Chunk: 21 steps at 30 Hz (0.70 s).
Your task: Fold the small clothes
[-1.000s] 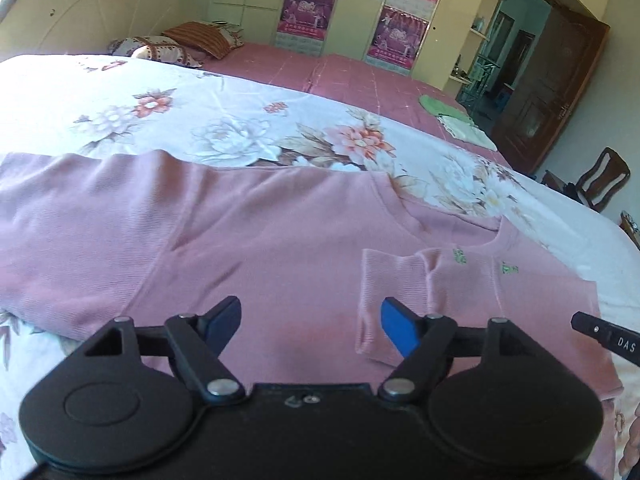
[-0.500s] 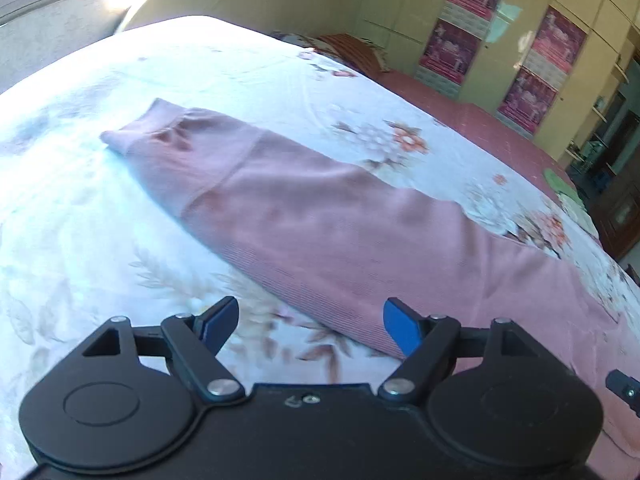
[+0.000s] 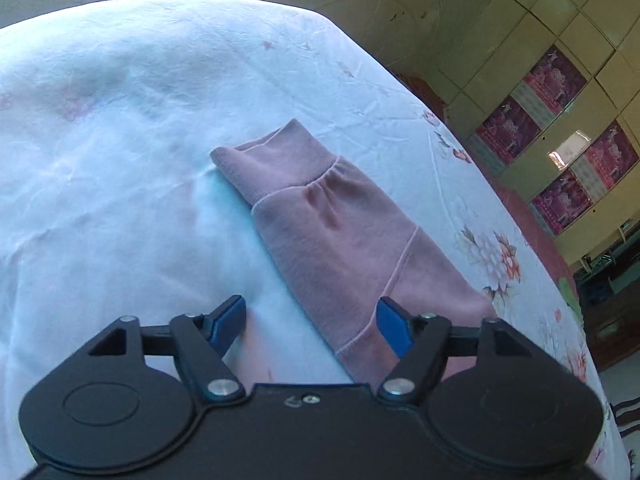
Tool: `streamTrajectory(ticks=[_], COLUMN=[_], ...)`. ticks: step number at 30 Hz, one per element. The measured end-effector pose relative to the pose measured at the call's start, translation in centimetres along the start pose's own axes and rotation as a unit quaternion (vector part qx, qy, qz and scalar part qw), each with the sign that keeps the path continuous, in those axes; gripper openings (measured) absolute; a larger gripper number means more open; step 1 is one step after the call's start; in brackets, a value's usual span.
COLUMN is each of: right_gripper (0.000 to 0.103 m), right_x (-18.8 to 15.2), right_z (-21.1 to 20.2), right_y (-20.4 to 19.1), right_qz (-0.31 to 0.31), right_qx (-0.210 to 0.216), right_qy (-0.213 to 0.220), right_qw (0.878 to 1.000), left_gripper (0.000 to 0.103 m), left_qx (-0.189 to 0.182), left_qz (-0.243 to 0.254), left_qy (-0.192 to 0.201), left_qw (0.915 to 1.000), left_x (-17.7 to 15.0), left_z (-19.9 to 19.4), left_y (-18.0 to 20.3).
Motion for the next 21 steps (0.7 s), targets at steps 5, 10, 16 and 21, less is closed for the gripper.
streamTrajectory(ticks=[5, 10, 16, 21], right_gripper=[0.074, 0.074, 0.074, 0.074], right_x=[0.1, 0.4, 0.1, -1.6], right_z=[1.0, 1.4, 2.5, 4.1], right_y=[-0.2, -0.3, -2.3, -3.2], right_qz=[0.002, -0.002, -0.041, -0.091], right_qx=[-0.011, -0.027, -0.029, -0.046], right_qy=[-0.004, 0.003, -0.004, -0.027], right_qw=[1.000, 1.000, 0.999, 0.994], left_gripper=[0.066, 0.014, 0.005, 0.005], left_qx=[-0.002, 0.002, -0.021, -0.083], left_qz=[0.010, -0.016, 0.009, 0.081], left_qy=[0.020, 0.029, 0.052, 0.071], left_qw=[0.9998, 0.9995, 0.9984, 0.9907], left_x=[1.5, 2.2, 1.9, 1.3], left_z=[1.6, 1.9, 0.1, -4.0], left_y=[1.0, 0.0, 1.5, 7.8])
Point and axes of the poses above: each gripper's, at about its wrist camera, not at the fingertips, and z roughly the way its jaws point, y to its right, x to its top, the point moved 7 cm from there along z, roughly the way its jaws point, and after that the axes turned 7 degrees about -y, right-handed, at the moved point
